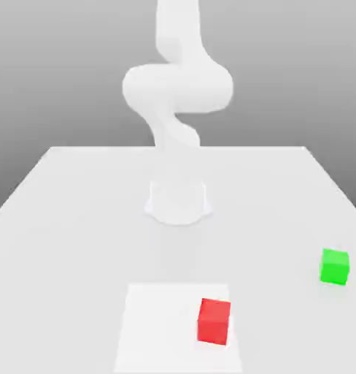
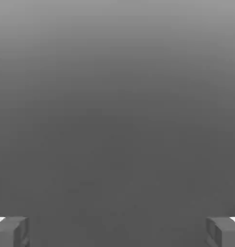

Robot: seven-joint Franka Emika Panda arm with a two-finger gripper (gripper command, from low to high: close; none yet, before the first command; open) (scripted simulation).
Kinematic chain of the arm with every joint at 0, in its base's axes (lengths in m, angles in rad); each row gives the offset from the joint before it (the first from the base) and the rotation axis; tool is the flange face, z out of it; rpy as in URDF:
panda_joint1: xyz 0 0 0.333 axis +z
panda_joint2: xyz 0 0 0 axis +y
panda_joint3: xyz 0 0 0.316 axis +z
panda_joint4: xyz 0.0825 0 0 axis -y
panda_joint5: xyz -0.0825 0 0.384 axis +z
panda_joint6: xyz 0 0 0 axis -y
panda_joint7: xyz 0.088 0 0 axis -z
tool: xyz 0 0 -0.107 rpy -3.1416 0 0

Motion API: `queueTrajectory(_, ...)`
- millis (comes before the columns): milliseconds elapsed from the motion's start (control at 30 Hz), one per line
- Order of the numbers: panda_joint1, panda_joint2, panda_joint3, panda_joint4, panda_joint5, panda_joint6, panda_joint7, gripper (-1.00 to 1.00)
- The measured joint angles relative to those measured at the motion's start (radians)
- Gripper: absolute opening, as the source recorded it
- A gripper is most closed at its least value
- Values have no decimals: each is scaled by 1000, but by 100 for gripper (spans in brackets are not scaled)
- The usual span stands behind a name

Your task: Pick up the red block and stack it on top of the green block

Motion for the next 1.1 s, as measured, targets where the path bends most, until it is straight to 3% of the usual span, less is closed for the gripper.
queueTrajectory(567, -30, 623, 123, -237, -46, 306, 271, 0)
queueTrajectory(733, -8, 803, 128, -299, -44, 400, 333, 0)
queueTrajectory(900, 27, 984, 81, -282, -108, 545, 389, 0)
queueTrajectory(933, 35, 1010, 72, -278, -116, 567, 395, -100)
queueTrajectory(1100, 34, 1010, 72, -278, -118, 568, 397, -100)
